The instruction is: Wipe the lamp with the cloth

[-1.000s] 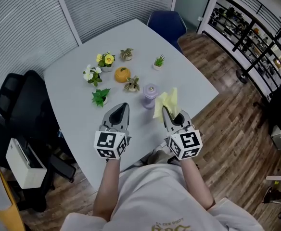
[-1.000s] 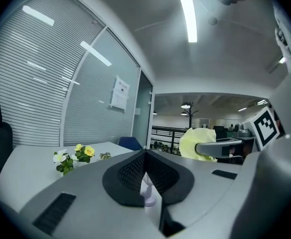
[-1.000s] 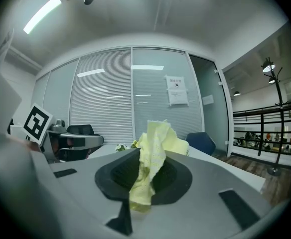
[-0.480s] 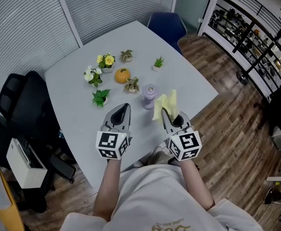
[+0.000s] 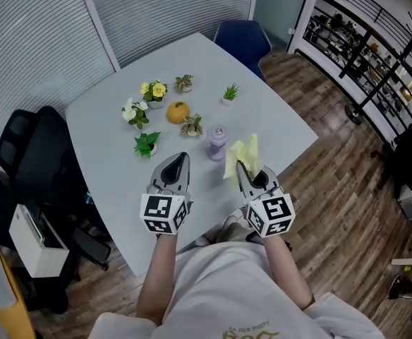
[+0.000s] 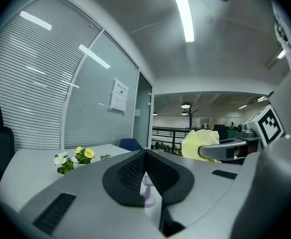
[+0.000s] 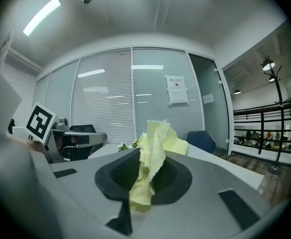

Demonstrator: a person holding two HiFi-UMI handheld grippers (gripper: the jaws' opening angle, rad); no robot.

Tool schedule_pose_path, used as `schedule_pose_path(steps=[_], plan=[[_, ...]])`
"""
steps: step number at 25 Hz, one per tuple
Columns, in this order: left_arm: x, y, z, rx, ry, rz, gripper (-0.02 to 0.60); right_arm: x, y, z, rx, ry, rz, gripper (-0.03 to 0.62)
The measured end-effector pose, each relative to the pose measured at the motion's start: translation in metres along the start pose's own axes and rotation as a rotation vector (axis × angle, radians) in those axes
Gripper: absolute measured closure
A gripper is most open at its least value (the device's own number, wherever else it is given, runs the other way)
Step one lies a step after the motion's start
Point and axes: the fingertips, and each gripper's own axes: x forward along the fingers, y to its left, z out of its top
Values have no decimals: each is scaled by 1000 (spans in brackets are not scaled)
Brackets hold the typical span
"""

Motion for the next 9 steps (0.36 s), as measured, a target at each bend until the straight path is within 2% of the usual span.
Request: schedule_pose_path(steps=[9], plan=[[-3, 3, 2, 0, -4, 1, 580, 0, 2, 0, 1, 1, -4, 544]])
